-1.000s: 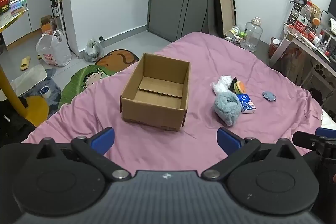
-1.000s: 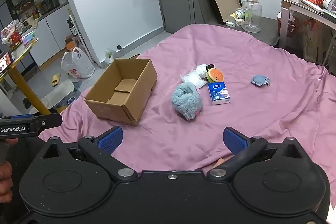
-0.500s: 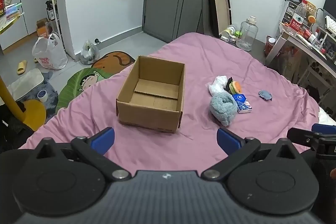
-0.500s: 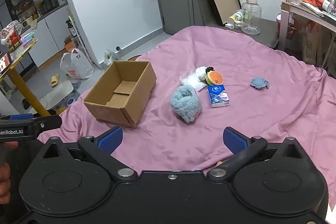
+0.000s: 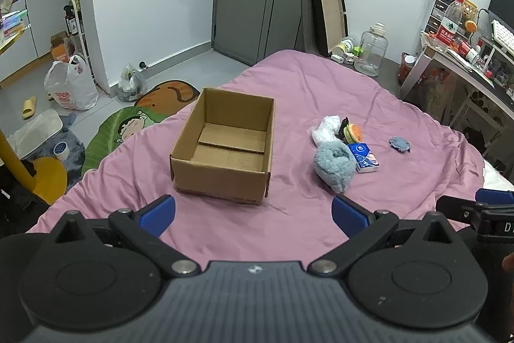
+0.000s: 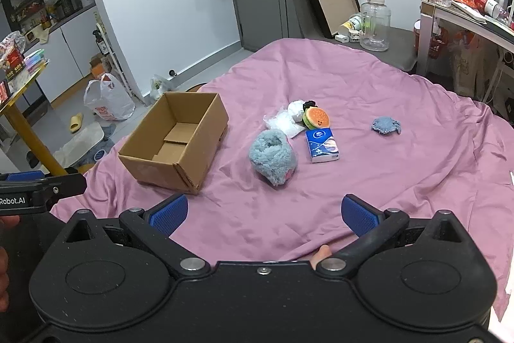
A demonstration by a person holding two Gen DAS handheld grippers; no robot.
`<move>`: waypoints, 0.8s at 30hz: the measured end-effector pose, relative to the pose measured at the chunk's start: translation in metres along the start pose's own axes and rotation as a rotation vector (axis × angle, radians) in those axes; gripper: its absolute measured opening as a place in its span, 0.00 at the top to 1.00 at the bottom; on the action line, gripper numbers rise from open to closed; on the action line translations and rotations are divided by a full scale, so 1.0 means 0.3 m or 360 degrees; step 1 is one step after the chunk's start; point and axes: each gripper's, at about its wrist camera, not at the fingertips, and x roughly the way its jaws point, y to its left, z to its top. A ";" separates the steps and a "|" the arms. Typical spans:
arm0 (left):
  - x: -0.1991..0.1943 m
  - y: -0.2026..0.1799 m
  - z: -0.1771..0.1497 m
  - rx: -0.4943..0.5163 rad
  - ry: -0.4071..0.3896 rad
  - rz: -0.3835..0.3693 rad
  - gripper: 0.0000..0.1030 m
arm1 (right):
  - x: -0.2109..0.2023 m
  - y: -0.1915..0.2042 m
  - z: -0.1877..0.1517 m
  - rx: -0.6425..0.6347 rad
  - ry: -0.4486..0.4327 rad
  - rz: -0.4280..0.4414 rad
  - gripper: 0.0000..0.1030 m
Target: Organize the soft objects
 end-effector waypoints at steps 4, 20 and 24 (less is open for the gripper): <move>-0.002 -0.001 0.001 -0.0001 0.0001 -0.0002 0.00 | -0.002 0.001 0.001 -0.0005 0.0000 -0.0004 0.00; -0.010 -0.015 0.009 0.0010 -0.0005 0.0002 0.00 | -0.005 0.005 -0.005 -0.0006 0.0002 -0.0010 0.00; -0.010 -0.016 0.010 0.0011 -0.0006 0.0004 0.00 | -0.006 0.007 -0.007 -0.0010 -0.0006 -0.0014 0.00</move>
